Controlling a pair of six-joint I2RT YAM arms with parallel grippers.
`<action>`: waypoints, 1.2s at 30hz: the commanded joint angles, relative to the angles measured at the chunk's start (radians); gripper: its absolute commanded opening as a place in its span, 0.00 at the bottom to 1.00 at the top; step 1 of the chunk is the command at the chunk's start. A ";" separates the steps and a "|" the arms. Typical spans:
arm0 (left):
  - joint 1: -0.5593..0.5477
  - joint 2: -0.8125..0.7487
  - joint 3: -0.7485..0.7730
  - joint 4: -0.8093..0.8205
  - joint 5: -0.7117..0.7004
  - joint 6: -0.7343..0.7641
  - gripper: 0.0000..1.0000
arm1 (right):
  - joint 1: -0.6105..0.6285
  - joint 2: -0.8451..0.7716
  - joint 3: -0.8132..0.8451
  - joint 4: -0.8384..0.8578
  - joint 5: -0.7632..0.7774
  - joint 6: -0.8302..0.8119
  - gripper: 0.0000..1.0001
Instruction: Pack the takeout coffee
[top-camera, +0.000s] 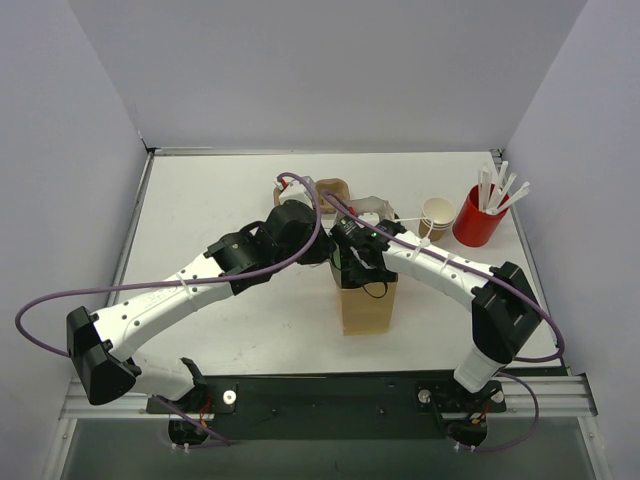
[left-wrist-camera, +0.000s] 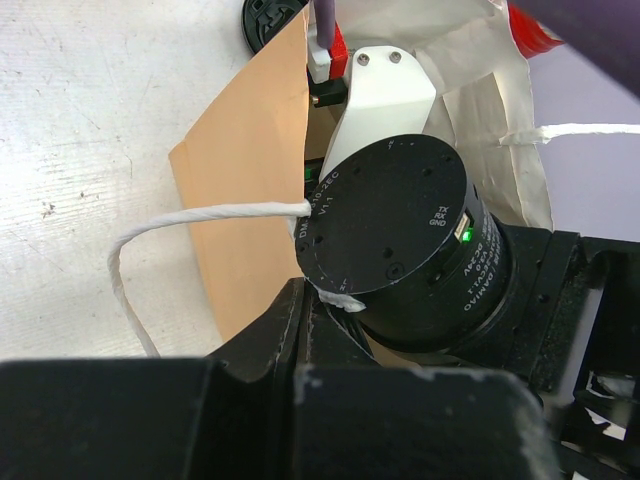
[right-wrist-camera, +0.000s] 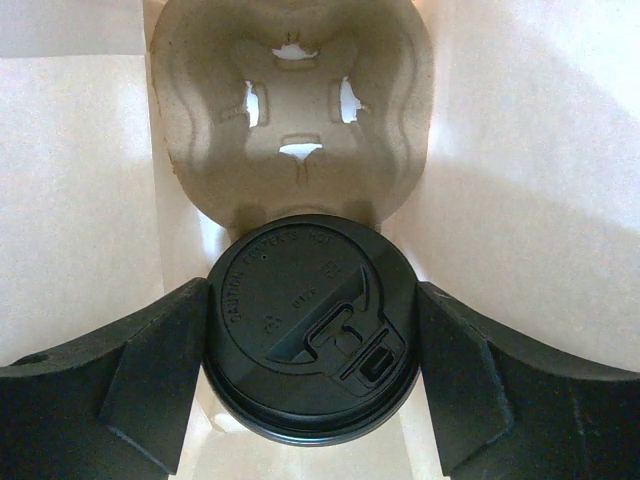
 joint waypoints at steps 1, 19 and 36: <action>-0.012 -0.019 0.046 0.034 0.022 -0.002 0.00 | 0.005 0.108 -0.105 -0.114 -0.040 0.035 0.41; -0.012 -0.010 0.064 0.018 0.025 0.001 0.00 | 0.005 0.042 -0.013 -0.203 -0.020 0.028 0.53; -0.014 -0.002 0.083 0.011 0.025 0.009 0.00 | 0.004 0.005 0.030 -0.236 -0.023 0.026 0.76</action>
